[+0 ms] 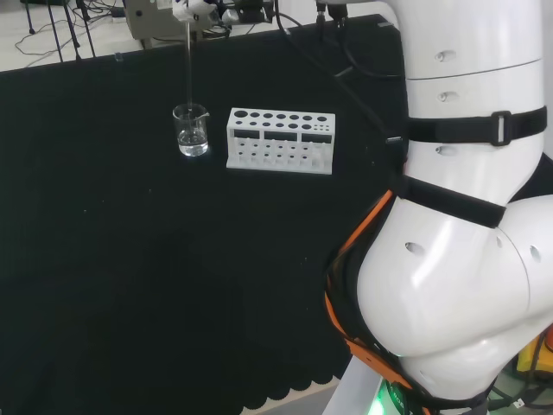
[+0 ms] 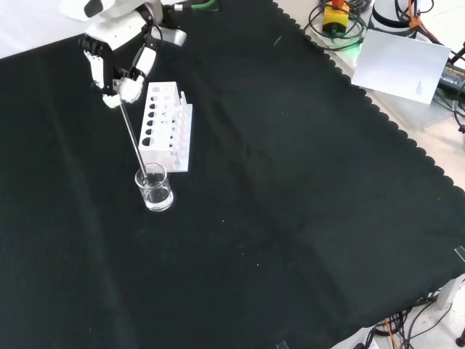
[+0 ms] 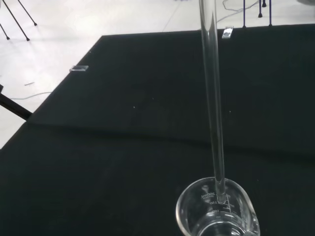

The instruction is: Stir in the beaker to the left of the white test tube rack with the glass rod.

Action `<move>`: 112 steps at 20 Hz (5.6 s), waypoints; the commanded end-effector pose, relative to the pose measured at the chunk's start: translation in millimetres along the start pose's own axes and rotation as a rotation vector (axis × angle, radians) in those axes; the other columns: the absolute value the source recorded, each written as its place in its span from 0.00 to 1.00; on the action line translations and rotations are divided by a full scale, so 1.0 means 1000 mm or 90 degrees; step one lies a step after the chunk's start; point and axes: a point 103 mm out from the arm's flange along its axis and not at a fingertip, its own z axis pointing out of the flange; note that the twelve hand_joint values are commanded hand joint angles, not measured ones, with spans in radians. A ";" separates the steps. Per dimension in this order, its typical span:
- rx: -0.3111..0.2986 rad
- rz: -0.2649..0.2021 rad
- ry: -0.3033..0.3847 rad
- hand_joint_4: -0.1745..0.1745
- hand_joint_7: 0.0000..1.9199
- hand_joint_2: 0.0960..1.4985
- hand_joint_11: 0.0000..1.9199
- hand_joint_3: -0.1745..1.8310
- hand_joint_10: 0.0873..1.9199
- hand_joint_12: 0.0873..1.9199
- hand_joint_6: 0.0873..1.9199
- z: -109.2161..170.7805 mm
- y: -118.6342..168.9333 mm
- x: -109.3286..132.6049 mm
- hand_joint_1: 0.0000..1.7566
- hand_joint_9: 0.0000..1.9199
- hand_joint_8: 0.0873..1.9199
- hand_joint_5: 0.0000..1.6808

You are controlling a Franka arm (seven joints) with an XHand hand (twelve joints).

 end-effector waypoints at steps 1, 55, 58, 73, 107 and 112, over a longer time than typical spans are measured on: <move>0.020 -0.004 0.005 0.00 0.62 0.70 0.87 0.04 0.26 0.35 0.13 0.016 0.006 -0.015 0.74 0.90 0.48 0.72; 0.058 0.065 0.017 0.00 0.62 0.69 0.87 0.05 0.26 0.35 0.12 0.037 -0.024 -0.047 0.74 0.90 0.48 0.72; 0.058 0.046 0.021 0.00 0.62 0.69 0.87 0.05 0.26 0.35 0.12 0.038 -0.028 -0.032 0.74 0.90 0.48 0.72; 0.066 -0.017 0.032 0.00 0.62 0.69 0.87 0.06 0.26 0.36 0.12 0.061 0.018 0.014 0.74 0.90 0.48 0.72; 0.069 0.000 0.015 0.00 0.62 0.68 0.87 0.06 0.26 0.36 0.11 0.061 0.016 0.024 0.74 0.90 0.48 0.73; 0.066 0.011 0.008 0.00 0.62 0.68 0.87 0.06 0.26 0.36 0.11 0.058 0.022 0.015 0.74 0.90 0.48 0.73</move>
